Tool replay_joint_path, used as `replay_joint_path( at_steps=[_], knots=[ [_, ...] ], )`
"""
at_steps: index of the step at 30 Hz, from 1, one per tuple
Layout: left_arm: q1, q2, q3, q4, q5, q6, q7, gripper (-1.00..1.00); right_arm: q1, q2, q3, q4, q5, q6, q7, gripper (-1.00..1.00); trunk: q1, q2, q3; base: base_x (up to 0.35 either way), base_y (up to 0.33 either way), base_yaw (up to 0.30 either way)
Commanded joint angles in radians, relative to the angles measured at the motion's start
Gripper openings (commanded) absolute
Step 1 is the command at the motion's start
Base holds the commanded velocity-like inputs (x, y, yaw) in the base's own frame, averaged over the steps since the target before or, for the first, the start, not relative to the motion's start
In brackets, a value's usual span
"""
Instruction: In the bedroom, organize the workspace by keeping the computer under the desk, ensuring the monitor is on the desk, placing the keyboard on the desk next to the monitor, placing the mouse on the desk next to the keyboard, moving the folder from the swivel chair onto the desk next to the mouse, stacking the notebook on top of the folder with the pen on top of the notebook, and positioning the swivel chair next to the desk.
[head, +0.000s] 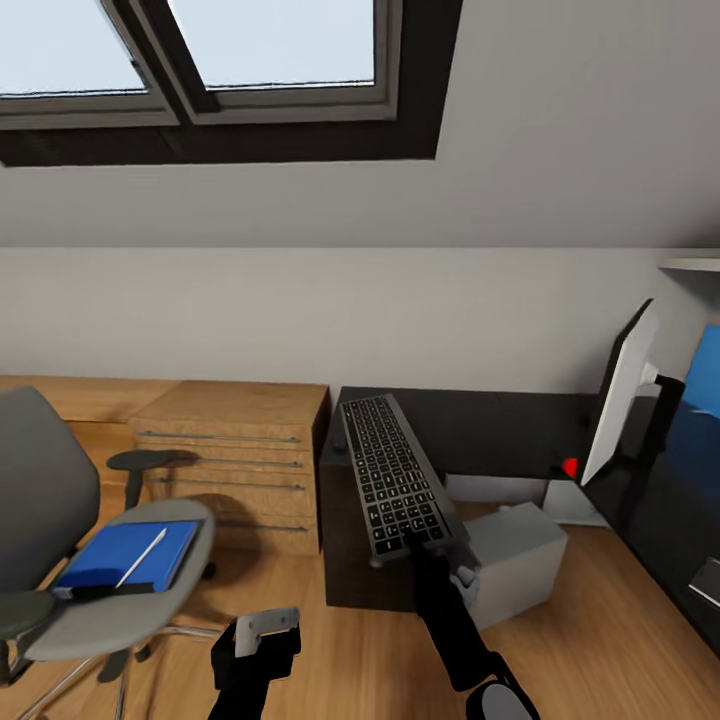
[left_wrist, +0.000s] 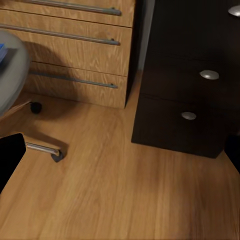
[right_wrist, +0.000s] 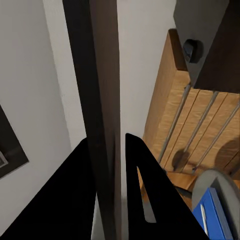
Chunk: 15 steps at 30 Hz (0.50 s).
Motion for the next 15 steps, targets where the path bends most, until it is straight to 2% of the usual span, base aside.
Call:
replay_joint_path(
  at_steps=[1,7,15],
  knots=[
    [0.000,0.000,-0.001,-0.002,0.007,0.003,0.006,1.00,-0.001,-0.002,0.003,0.000,-0.011,-0.007,0.009,-1.00,0.001,0.000,-0.001,0.324,0.000,0.000],
    [0.000,0.000,-0.001,-0.002,0.007,0.003,0.006,1.00,-0.001,-0.004,0.005,0.000,-0.011,-0.008,0.010,-1.00,0.001,0.000,-0.001,0.324,0.000,0.000],
    [0.000,0.001,0.000,-0.033,0.007,0.004,0.005,1.00,-0.002,0.007,-0.004,0.027,-0.009,-0.011,0.002,-1.00,0.001,0.000,-0.001,0.287,0.000,0.000]
  ],
)
